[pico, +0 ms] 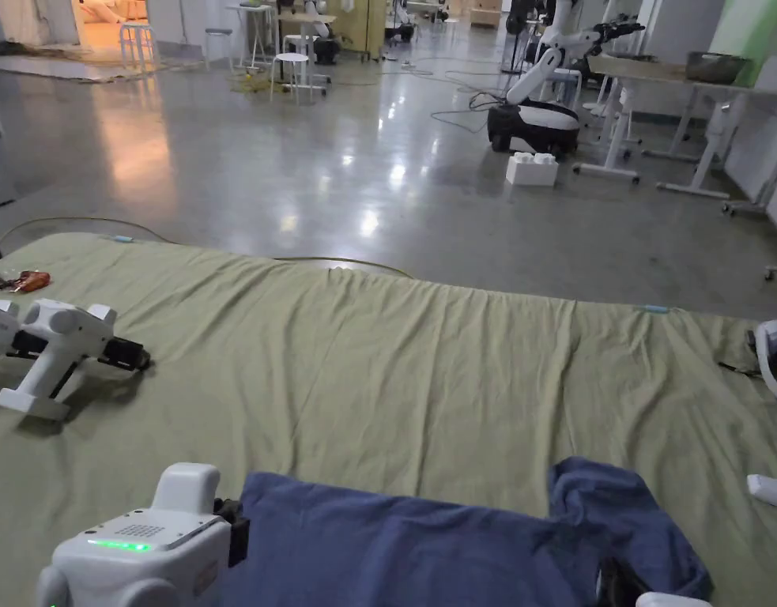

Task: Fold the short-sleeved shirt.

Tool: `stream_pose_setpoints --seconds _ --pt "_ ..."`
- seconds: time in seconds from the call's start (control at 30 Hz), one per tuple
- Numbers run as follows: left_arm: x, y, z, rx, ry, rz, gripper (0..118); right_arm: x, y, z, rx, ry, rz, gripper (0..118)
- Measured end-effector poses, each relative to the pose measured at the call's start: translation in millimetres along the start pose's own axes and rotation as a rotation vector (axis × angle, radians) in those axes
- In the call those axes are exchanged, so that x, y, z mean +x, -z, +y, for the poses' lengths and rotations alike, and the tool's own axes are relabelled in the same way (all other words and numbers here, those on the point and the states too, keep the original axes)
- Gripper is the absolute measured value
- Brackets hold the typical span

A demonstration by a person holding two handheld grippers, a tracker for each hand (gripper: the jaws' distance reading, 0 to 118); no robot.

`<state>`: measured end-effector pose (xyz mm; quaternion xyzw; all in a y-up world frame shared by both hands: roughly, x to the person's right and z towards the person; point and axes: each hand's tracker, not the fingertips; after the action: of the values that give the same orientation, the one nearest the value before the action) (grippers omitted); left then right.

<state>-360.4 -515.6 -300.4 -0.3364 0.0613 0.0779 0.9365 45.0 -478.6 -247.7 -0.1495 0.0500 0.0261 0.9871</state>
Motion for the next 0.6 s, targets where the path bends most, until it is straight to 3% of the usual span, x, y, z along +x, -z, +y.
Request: stream_pose_setpoints --seconds 0.23,0.3,0.33,0.43,0.47,0.6 --pt "-20 105 58 -0.222 -0.026 -0.011 6 19 22 -19 -0.072 -0.011 -0.032 6" --pt "-22 131 66 -0.291 -0.012 -0.016 19 27 26 -23 -0.089 -0.017 -0.051 6" --pt "-24 144 70 -0.323 -0.008 -0.019 38 31 28 -25 -0.101 -0.02 -0.059 6" --pt "-27 173 71 -0.368 -0.011 -0.046 71 42 34 -33 -0.133 -0.031 -0.081 6" --pt "-25 144 64 -0.37 -0.004 -0.029 71 46 36 -36 -0.142 -0.031 -0.089 6" --pt "-11 151 57 -0.455 0.035 0.083 71 60 38 -43 -0.176 -0.012 -0.114 6"
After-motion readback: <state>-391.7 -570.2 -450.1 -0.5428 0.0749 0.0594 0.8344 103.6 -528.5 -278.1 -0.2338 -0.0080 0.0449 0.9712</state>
